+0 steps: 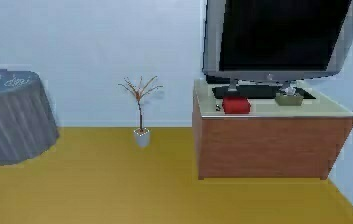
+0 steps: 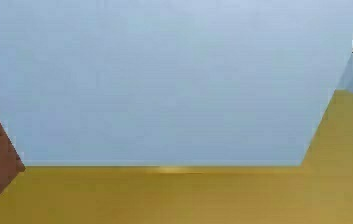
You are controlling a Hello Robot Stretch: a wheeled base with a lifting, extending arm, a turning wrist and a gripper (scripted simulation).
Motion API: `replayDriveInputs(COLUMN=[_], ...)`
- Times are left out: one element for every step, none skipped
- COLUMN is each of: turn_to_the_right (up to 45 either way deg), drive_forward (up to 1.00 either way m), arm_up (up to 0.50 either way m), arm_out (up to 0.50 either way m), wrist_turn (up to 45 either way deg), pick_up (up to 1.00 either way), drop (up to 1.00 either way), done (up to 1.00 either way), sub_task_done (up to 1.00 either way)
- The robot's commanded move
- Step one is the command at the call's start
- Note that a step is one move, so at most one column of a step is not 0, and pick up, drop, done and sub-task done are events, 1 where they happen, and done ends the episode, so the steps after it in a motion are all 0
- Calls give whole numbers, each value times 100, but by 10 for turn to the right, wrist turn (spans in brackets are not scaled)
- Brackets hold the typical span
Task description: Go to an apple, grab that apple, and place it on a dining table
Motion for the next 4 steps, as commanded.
replayDriveInputs(turn_to_the_right=[-450,-450,-420,0], drive_forward=[0,0,0,100], arm_up=[0,0,0,0], arm_out=[0,0,0,0], wrist_turn=[0,0,0,0], pick_up=[0,0,0,0], drop=[0,0,0,0], done=[0,0,0,0], sub_task_done=[0,0,0,0])
